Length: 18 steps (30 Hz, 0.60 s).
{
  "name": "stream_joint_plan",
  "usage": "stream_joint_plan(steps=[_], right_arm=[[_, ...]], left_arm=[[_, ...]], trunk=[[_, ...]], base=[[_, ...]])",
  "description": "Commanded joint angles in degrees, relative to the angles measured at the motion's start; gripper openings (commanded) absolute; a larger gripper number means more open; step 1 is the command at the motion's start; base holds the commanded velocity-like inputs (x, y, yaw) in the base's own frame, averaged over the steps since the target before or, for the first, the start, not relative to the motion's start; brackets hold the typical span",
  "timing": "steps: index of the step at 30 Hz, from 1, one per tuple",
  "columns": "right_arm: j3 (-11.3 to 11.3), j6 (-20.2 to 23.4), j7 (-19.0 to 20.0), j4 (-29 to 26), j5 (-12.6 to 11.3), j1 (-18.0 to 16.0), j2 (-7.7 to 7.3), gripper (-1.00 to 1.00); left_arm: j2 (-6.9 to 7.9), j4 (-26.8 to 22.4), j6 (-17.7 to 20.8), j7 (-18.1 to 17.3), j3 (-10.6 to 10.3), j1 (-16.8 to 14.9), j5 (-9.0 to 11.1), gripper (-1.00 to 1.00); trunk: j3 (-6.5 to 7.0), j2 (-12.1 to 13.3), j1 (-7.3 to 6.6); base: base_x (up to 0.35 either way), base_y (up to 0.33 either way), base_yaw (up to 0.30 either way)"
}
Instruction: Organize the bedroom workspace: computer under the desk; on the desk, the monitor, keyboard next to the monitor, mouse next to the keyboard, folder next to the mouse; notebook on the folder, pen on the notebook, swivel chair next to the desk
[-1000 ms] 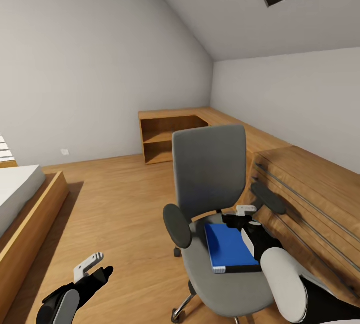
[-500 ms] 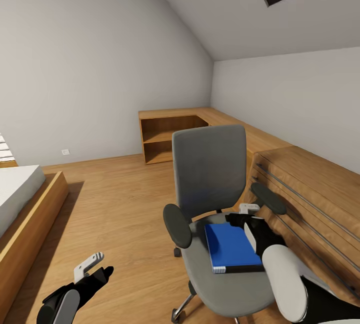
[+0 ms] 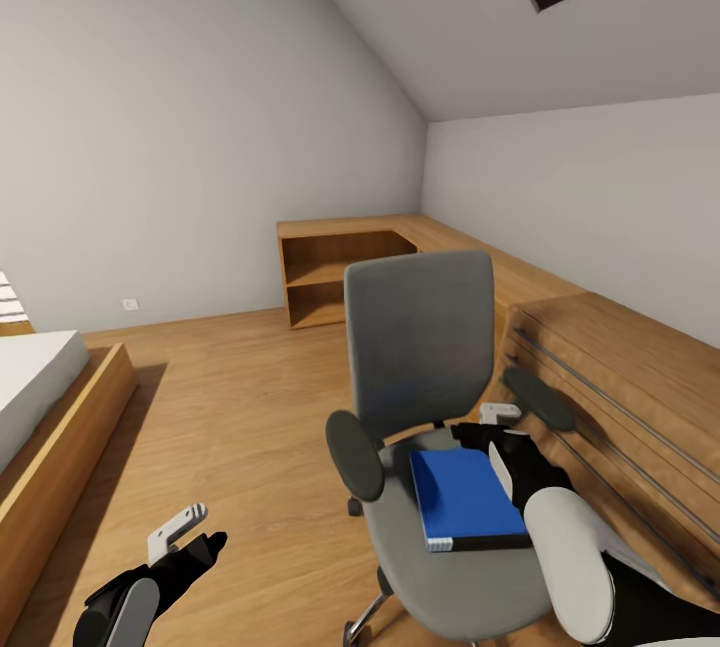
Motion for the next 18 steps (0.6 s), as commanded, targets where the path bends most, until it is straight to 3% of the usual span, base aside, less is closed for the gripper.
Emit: stream_joint_plan(steps=[1, 18], right_arm=[[-0.46, 0.28, 0.45, -0.15, 0.62, -0.01, 0.09, 1.0], [-0.48, 0.28, 0.33, 0.2, 0.82, 0.06, 0.02, 1.0]], left_arm=[[-0.04, -0.08, 0.2, 0.46, 0.08, -0.04, 0.61, 1.0], [0.04, -0.87, 0.43, 0.3, 0.01, -0.04, 0.7, 1.0]], trunk=[[-0.06, -0.03, 0.01], [-0.06, -0.03, 0.01]], base=[[0.107, 0.0, 0.0], [0.016, 0.0, 0.0]])
